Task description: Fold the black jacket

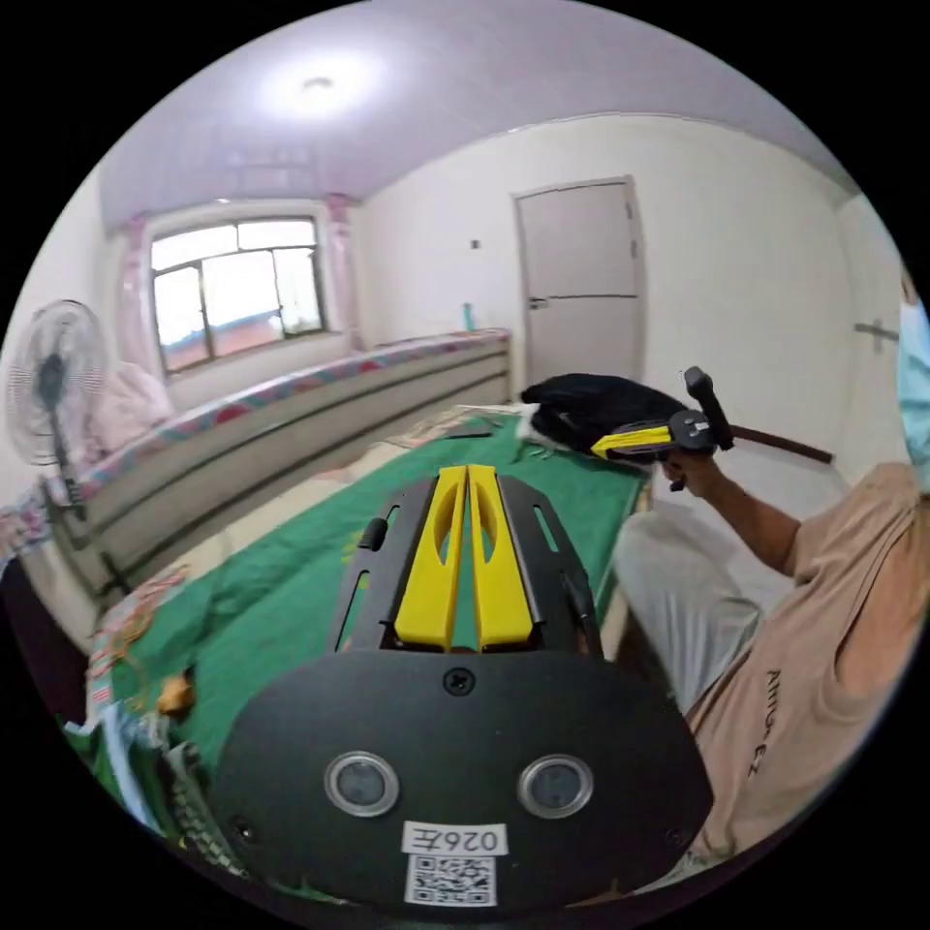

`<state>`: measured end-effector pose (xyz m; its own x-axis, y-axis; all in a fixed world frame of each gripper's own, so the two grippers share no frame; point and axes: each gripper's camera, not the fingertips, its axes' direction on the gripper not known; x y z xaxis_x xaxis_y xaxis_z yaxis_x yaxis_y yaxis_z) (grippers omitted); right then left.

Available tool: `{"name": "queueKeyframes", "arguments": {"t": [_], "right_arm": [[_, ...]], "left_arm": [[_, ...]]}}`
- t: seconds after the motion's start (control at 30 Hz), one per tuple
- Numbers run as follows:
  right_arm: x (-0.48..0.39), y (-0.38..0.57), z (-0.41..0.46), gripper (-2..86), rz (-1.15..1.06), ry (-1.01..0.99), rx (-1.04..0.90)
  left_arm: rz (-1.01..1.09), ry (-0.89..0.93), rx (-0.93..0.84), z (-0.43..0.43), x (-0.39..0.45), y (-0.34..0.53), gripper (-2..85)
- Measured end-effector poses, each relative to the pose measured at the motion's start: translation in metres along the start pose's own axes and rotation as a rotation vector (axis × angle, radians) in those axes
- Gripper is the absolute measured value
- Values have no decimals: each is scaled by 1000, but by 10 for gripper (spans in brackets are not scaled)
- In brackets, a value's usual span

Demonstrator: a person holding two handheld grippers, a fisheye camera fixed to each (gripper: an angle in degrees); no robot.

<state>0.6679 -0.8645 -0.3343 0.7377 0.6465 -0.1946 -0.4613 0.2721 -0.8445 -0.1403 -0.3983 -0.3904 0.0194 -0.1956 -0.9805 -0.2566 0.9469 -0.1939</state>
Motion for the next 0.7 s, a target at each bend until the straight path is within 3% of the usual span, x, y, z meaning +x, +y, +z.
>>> {"name": "queueKeyframes", "arguments": {"t": [0.17, 0.33, 0.53, 0.7], "right_arm": [[215, 71, -54, -7, 396, 147, 19], [382, 92, -100, 16, 561, 283, 121], [604, 66, -117, 75, 659, 361, 27], [754, 70, -96, 144, 815, 216, -140]], "left_arm": [[-48, 412, -116, 209, 10, -41, 16], [-154, 686, -181, 411, 18, -69, 109], [-271, 740, -280, 596, 20, -87, 159], [-378, 793, -304, 700, 16, -83, 204]]}}
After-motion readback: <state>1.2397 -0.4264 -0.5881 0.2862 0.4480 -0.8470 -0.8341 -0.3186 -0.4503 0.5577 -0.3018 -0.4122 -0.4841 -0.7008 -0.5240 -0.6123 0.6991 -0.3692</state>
